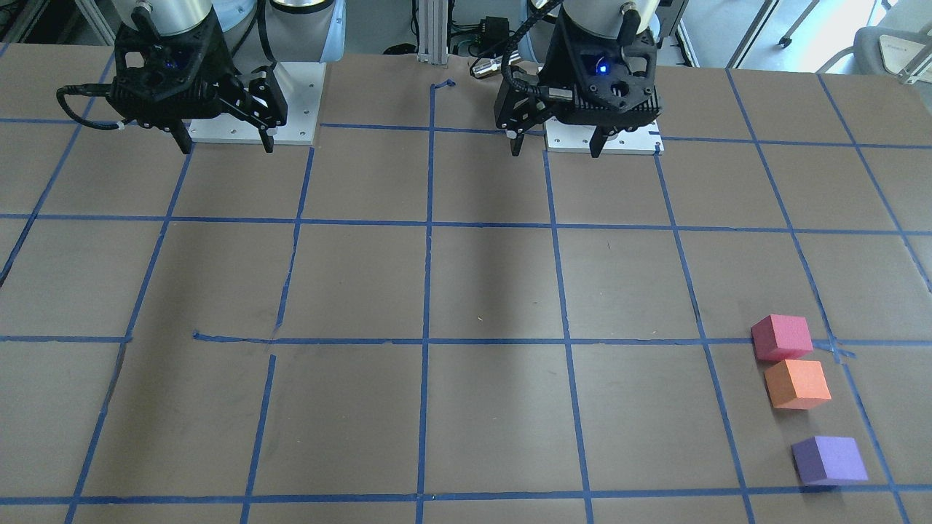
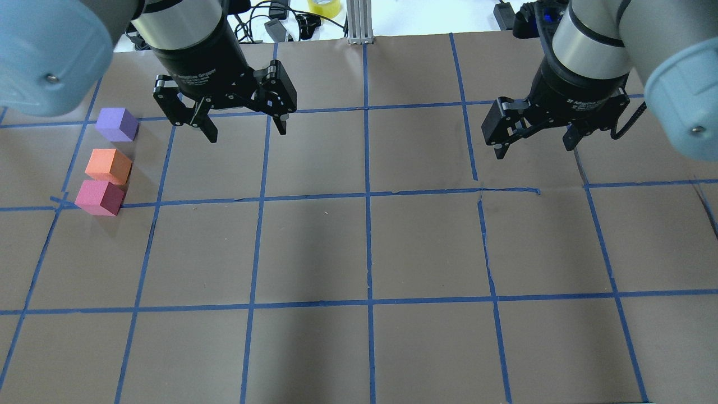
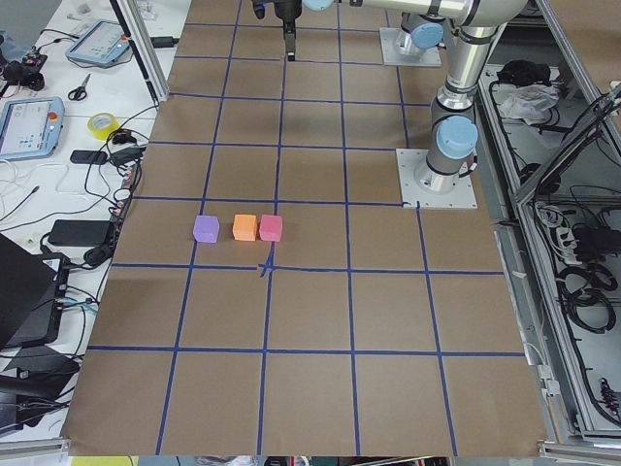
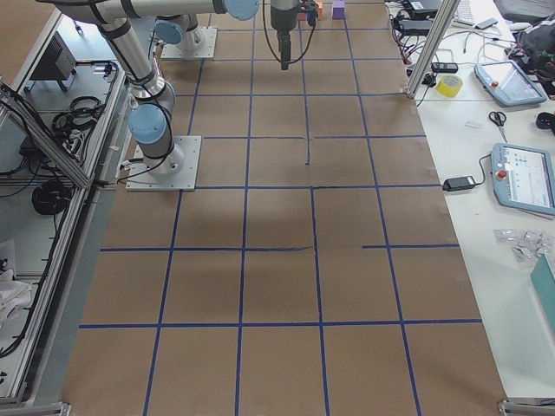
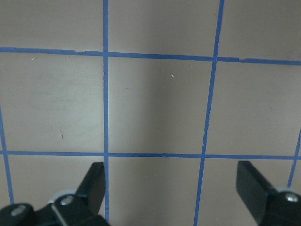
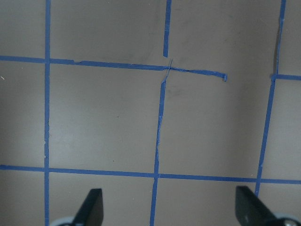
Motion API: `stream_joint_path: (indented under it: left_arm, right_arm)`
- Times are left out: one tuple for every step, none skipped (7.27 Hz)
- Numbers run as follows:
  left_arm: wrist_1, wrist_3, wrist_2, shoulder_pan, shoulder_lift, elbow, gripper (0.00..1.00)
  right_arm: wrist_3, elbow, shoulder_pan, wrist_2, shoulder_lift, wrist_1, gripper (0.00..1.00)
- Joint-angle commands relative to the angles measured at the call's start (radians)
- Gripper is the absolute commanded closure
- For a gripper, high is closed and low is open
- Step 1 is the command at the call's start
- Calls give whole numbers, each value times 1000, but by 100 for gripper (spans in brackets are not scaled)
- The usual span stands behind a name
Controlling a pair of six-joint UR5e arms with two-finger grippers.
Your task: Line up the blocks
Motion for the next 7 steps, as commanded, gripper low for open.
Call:
stream_joint_path:
  left_arm:
    - [-13, 88, -30, 125, 45, 22, 0]
    - [-11, 114, 7, 186, 51, 19, 0]
    - [-13, 181, -1, 260, 42, 4, 0]
    - [-13, 172, -6, 250, 48, -13, 0]
    - [-11, 177, 4, 215, 54, -22, 0]
    - [-10, 172, 11, 189, 64, -36, 0]
    - [13, 180, 11, 190, 62, -48, 0]
  right_arm:
    - [3, 1, 0, 1, -2, 4, 0]
    - [5, 1, 2, -1, 0, 3, 0]
    - [5, 1, 2, -5, 0, -2, 0]
    - [5, 2, 2, -10, 0, -6, 0]
    - [5, 1, 2, -13, 0, -6, 0]
    - [6, 2, 2, -15, 0, -8, 0]
    - [8, 1, 0, -15, 0, -9, 0]
